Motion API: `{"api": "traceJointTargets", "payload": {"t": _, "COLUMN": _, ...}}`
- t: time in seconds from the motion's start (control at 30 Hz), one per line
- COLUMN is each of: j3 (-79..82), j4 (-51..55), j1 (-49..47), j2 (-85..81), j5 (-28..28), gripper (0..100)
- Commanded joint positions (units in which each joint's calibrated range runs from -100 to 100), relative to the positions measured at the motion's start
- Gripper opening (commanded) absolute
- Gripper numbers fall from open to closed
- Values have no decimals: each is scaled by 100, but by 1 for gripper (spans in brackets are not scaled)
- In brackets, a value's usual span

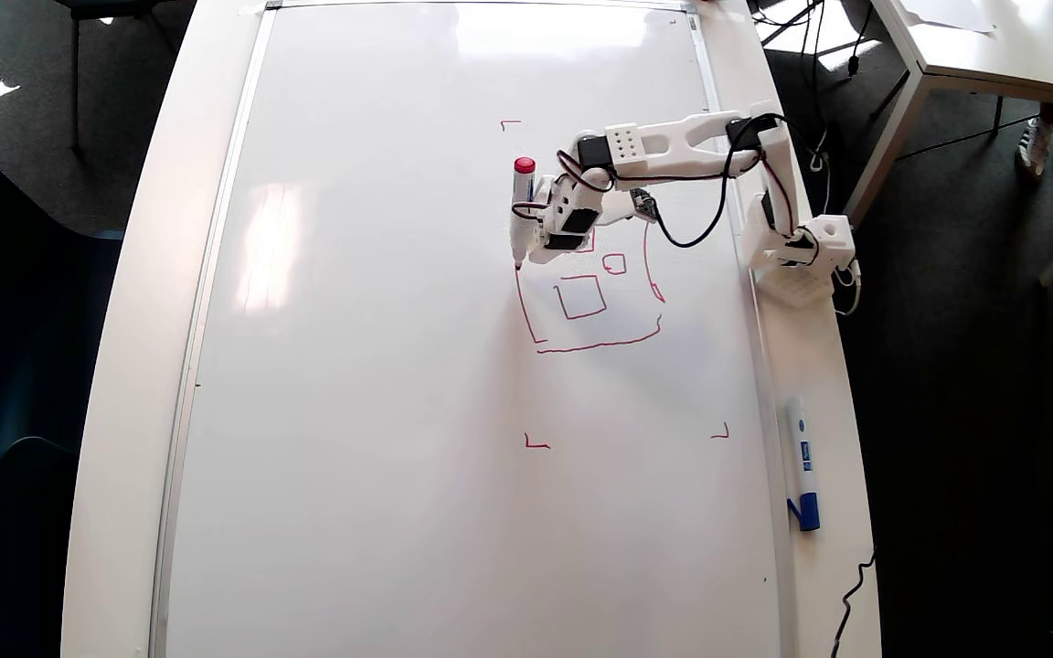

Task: Draw on a whiteboard a robot head using a pen attached to the gripper

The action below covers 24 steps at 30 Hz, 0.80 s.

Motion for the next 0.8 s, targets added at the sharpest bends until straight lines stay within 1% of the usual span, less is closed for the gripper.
{"api": "traceJointTargets", "payload": {"t": 0.0, "j3": -14, "j4": -21, "j1": -59, "j2": -54, "j5": -22, "gripper": 1}}
{"api": "traceJointTargets", "payload": {"t": 0.77, "j3": -14, "j4": -99, "j1": -30, "j2": 307, "j5": -22, "gripper": 1}}
